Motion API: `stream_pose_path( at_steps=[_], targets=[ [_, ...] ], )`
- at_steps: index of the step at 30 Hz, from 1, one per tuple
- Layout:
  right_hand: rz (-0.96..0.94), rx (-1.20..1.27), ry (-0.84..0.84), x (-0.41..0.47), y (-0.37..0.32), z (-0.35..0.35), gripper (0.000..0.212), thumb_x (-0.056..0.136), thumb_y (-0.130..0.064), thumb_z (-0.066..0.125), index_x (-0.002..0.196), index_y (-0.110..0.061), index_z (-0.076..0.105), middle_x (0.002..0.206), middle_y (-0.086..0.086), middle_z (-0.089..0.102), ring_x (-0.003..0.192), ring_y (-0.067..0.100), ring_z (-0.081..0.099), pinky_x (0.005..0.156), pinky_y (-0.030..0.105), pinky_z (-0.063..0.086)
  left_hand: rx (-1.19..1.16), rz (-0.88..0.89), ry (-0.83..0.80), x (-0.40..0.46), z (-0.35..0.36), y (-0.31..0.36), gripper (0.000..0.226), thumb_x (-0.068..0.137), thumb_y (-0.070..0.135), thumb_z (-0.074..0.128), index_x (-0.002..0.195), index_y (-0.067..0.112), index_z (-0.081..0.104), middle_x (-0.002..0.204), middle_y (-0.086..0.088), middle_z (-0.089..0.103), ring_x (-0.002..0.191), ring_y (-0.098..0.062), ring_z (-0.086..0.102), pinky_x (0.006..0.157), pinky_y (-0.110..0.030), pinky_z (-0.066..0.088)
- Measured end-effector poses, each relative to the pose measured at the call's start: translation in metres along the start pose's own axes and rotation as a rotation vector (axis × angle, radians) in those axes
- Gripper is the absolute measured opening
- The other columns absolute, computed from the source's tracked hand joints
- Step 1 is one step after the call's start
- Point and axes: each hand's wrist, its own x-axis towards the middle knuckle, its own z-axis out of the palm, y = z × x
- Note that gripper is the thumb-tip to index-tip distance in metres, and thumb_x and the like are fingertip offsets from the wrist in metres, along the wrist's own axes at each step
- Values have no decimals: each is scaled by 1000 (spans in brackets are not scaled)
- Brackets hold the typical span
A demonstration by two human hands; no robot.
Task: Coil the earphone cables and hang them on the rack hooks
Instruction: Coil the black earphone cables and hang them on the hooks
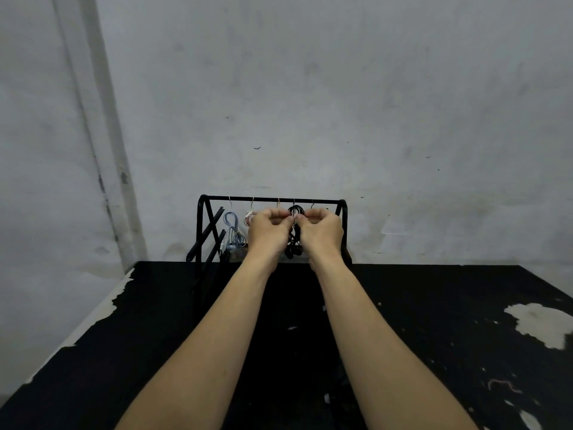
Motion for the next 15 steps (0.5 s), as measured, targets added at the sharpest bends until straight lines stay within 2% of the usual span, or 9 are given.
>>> stream_pose_path(
  at_steps=[5, 11, 15],
  targets=[
    [-5, 16, 16, 0, 1, 3, 15, 88, -17, 73, 78, -20, 62, 68, -9, 64, 65, 3, 62, 71, 25, 51, -9, 5, 24, 4, 2, -7, 19, 86, 6, 67, 81, 24, 68, 87, -4, 75, 85, -19, 72, 87, -40, 58],
    [-2, -37, 24, 5, -1, 8, 13, 88, -19, 73, 80, -20, 64, 70, -8, 65, 79, 17, 69, 83, 34, 56, -37, -7, 32, 5, 6, -4, 18, 89, 8, 61, 84, 23, 69, 92, -6, 75, 85, -20, 73, 81, -37, 60],
    [0, -81, 23, 7, 2, 7, 10, 89, -19, 72, 82, -18, 66, 71, -6, 66, 70, 11, 63, 77, 30, 55, -16, -51, 12, 6, 7, -6, 14, 87, 13, 61, 84, 24, 69, 93, -4, 75, 87, -18, 72, 84, -39, 59]
  ],
)
